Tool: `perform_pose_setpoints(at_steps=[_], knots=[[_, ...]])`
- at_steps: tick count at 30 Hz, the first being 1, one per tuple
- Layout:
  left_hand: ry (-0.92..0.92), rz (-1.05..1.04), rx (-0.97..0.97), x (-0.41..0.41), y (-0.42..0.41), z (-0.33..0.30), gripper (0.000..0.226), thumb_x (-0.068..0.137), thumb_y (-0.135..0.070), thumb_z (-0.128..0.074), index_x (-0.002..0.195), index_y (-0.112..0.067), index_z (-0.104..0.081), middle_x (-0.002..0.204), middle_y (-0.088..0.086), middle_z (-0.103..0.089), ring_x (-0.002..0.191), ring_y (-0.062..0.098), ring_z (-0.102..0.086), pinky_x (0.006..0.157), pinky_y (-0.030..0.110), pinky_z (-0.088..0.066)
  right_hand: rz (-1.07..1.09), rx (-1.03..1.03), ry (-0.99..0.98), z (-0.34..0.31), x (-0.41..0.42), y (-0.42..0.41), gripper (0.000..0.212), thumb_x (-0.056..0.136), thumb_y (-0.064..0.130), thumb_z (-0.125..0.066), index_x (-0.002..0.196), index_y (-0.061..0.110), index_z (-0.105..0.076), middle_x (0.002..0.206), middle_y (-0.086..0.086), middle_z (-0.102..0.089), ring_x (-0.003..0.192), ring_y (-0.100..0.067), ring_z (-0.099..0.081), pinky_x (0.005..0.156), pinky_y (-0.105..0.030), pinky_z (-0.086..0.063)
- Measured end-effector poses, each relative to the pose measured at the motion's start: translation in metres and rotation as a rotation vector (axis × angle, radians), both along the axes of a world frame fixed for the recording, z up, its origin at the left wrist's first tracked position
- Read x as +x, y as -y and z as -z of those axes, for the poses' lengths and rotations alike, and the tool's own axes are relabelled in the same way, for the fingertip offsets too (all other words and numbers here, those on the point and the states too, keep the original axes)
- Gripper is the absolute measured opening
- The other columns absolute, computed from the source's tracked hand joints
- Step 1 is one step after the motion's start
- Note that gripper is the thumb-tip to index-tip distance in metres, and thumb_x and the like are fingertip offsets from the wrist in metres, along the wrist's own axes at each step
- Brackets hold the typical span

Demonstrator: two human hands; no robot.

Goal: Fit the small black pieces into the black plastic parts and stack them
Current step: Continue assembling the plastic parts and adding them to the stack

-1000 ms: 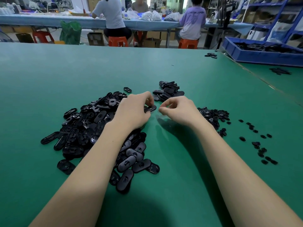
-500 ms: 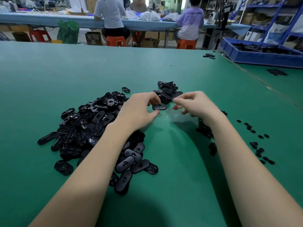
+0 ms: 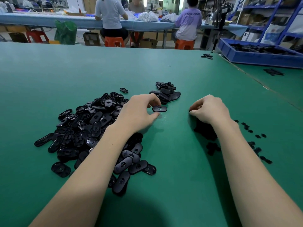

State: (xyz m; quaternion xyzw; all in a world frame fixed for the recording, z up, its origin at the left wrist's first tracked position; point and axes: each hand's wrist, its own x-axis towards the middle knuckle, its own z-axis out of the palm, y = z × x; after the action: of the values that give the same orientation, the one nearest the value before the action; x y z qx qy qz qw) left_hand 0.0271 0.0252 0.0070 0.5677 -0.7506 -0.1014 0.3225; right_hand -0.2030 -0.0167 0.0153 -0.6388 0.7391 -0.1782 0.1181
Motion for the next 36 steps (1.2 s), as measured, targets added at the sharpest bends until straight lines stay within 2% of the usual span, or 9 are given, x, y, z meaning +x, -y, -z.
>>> perform_pose_setpoints(at_steps=[4,6,8,11,14,21,25,30,36], knots=[[0.003,-0.014,-0.002,0.000,-0.001,-0.001,0.023,0.080,-0.025,-0.074,0.102,-0.030,-0.067,0.092,-0.016,-0.068,0.098,0.012,-0.062,0.087,0.039,-0.053,-0.034,-0.018,0.022,-0.001,0.002,-0.001,0.010,0.088,0.026,-0.069,0.089,0.033,-0.077,0.101,0.004,-0.074,0.101,-0.021,-0.065,0.080,-0.029,-0.050],[0.006,-0.024,-0.014,0.000,-0.002,-0.002,0.023,0.079,-0.025,-0.075,0.101,-0.029,-0.068,0.089,-0.018,-0.067,0.098,0.013,-0.063,0.087,0.039,-0.053,-0.101,-0.022,0.241,-0.003,0.004,-0.002,0.009,0.087,0.028,-0.071,0.084,0.031,-0.079,0.089,0.011,-0.075,0.091,-0.011,-0.066,0.076,-0.025,-0.052],[0.016,-0.039,-0.031,-0.001,-0.003,-0.002,0.022,0.079,-0.026,-0.075,0.100,-0.029,-0.068,0.087,-0.019,-0.066,0.098,0.013,-0.063,0.088,0.039,-0.053,-0.170,-0.018,0.483,-0.007,0.012,-0.005,0.009,0.085,0.026,-0.075,0.080,0.031,-0.080,0.079,0.013,-0.075,0.070,-0.001,-0.061,0.064,-0.019,-0.046],[0.060,-0.079,-0.068,-0.002,-0.005,-0.003,0.022,0.078,-0.031,-0.076,0.099,-0.032,-0.068,0.087,-0.020,-0.066,0.099,0.013,-0.061,0.088,0.036,-0.049,-0.260,0.000,0.622,-0.013,0.028,-0.008,0.008,0.082,0.021,-0.078,0.079,0.028,-0.080,0.072,0.008,-0.070,0.051,-0.002,-0.050,0.052,-0.011,-0.040],[0.100,-0.098,-0.112,-0.004,-0.004,-0.002,0.023,0.078,-0.035,-0.077,0.099,-0.032,-0.067,0.089,-0.019,-0.068,0.096,0.012,-0.058,0.082,0.033,-0.044,-0.316,0.045,0.627,-0.013,0.042,-0.010,0.004,0.081,0.021,-0.080,0.080,0.024,-0.080,0.070,0.008,-0.068,0.049,-0.002,-0.049,0.044,-0.008,-0.035],[0.126,-0.114,-0.171,-0.005,-0.003,-0.002,0.019,0.079,-0.041,-0.076,0.096,-0.033,-0.070,0.083,-0.020,-0.066,0.081,0.009,-0.047,0.076,0.029,-0.032,-0.261,0.121,0.671,-0.010,0.053,-0.011,0.006,0.083,0.017,-0.076,0.081,0.022,-0.080,0.059,0.012,-0.060,0.047,-0.006,-0.043,0.043,-0.015,-0.030],[0.131,-0.114,-0.200,-0.005,-0.003,-0.003,0.019,0.079,-0.042,-0.076,0.094,-0.033,-0.071,0.082,-0.020,-0.066,0.079,0.007,-0.045,0.077,0.028,-0.030,-0.223,0.154,0.730,-0.011,0.054,-0.012,0.006,0.082,0.014,-0.076,0.083,0.019,-0.080,0.073,0.002,-0.065,0.047,-0.006,-0.043,0.041,-0.016,-0.027],[0.136,-0.107,-0.206,-0.005,-0.003,-0.004,0.019,0.080,-0.044,-0.076,0.094,-0.032,-0.072,0.085,-0.019,-0.068,0.081,0.006,-0.044,0.079,0.028,-0.032,-0.200,0.147,0.738,-0.010,0.056,-0.011,0.007,0.081,0.013,-0.076,0.083,0.018,-0.080,0.073,0.001,-0.065,0.038,-0.003,-0.041,0.039,-0.013,-0.025],[0.111,-0.086,-0.197,-0.005,-0.005,-0.004,0.021,0.080,-0.043,-0.077,0.097,-0.033,-0.073,0.086,-0.019,-0.069,0.095,0.008,-0.055,0.085,0.027,-0.036,-0.200,0.181,0.704,-0.012,0.052,-0.012,0.006,0.079,0.018,-0.079,0.083,0.022,-0.078,0.073,0.005,-0.066,0.049,-0.008,-0.039,0.040,-0.017,-0.023]])
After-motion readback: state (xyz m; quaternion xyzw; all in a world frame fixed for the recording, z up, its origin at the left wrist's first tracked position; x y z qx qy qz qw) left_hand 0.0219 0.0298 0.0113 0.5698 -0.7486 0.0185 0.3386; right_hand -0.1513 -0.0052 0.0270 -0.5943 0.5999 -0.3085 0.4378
